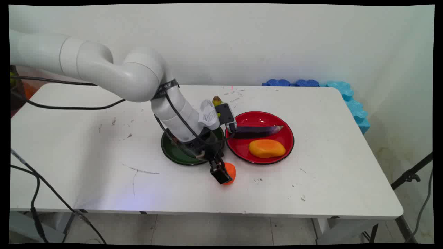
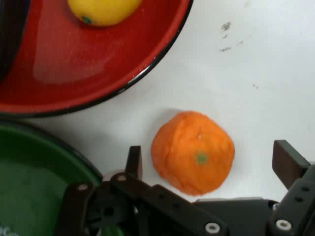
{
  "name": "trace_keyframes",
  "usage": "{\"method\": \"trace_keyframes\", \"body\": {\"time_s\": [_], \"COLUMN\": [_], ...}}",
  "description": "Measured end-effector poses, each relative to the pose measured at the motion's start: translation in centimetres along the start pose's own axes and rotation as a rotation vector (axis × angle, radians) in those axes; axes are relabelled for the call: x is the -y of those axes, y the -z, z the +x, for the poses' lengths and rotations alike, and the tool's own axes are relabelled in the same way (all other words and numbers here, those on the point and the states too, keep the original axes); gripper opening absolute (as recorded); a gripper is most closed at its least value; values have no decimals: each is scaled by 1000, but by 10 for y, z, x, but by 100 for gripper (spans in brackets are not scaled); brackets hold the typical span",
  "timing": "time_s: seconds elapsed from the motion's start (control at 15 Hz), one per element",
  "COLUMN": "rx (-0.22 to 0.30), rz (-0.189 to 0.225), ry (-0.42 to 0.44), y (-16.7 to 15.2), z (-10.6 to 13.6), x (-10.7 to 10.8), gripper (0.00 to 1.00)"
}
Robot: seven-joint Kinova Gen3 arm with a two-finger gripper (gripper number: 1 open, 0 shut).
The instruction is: Pick up the eggplant from the red plate
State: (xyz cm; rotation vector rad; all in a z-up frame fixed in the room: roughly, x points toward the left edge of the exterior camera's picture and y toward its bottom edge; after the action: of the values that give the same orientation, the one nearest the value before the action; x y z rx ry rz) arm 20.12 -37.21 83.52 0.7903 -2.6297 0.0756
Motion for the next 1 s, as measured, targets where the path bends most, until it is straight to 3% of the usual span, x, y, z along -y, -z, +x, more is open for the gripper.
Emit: {"method": "trace_keyframes", "body": {"time_s": [0.33, 0.47, 0.67, 1.0], "rx": [-14, -10, -13, -27], "rz": [20, 45, 82, 134], "ry": [-45, -72, -86, -84], "y": [16, 26, 35, 29], "z": [22, 36, 59, 105], "x": [2, 10, 29, 78], "gripper": [100, 100, 100, 100]}}
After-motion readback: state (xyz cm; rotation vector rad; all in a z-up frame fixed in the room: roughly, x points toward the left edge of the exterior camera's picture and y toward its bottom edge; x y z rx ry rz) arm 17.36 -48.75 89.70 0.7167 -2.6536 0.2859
